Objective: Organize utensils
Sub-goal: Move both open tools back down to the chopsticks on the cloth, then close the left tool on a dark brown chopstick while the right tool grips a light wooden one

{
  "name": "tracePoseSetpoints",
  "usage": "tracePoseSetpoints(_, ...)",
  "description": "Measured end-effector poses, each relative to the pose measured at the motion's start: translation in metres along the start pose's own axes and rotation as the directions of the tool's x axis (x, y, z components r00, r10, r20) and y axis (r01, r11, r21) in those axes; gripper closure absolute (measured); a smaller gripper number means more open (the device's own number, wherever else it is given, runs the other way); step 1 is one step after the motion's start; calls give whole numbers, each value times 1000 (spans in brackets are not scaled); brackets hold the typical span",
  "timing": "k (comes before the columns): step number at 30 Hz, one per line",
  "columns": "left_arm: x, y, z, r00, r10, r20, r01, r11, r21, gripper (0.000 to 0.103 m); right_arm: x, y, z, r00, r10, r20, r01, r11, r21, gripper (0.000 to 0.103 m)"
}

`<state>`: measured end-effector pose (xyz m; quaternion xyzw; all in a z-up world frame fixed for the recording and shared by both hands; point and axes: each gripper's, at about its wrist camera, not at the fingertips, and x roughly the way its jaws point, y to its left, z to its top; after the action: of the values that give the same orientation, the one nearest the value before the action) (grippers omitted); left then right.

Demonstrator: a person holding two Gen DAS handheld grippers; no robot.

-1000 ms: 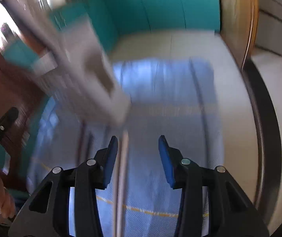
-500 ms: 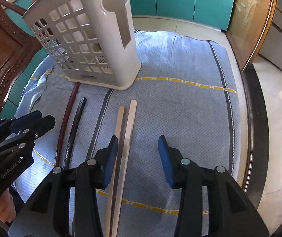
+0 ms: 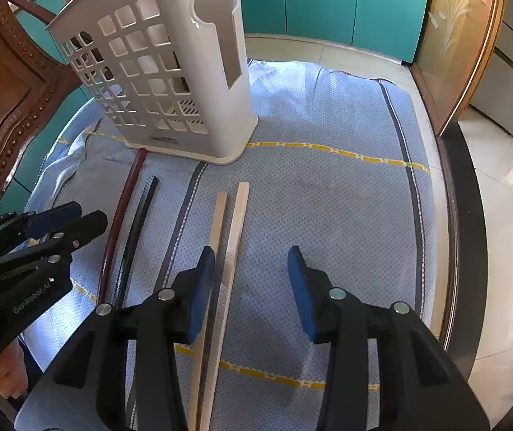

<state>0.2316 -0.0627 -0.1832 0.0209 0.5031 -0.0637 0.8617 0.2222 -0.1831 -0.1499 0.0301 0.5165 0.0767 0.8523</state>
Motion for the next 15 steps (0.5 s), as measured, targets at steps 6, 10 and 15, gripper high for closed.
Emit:
tracePoseSetpoints(6, 7, 4, -1, 1000, 5, -3, -5, 1000, -8, 66, 0, 0, 0, 1000, -3, 3, 3, 1000, 13, 61)
tracePoseSetpoints(10, 9, 6, -3, 1000, -6, -9, 6, 1000, -13, 66, 0, 3, -1, 1000, 3, -4, -3, 1000, -1, 81)
tracePoseSetpoints(15, 11, 7, -7, 1000, -9, -5, 9, 1000, 0, 65, 0, 0, 0, 1000, -19, 2, 19, 1000, 8, 87)
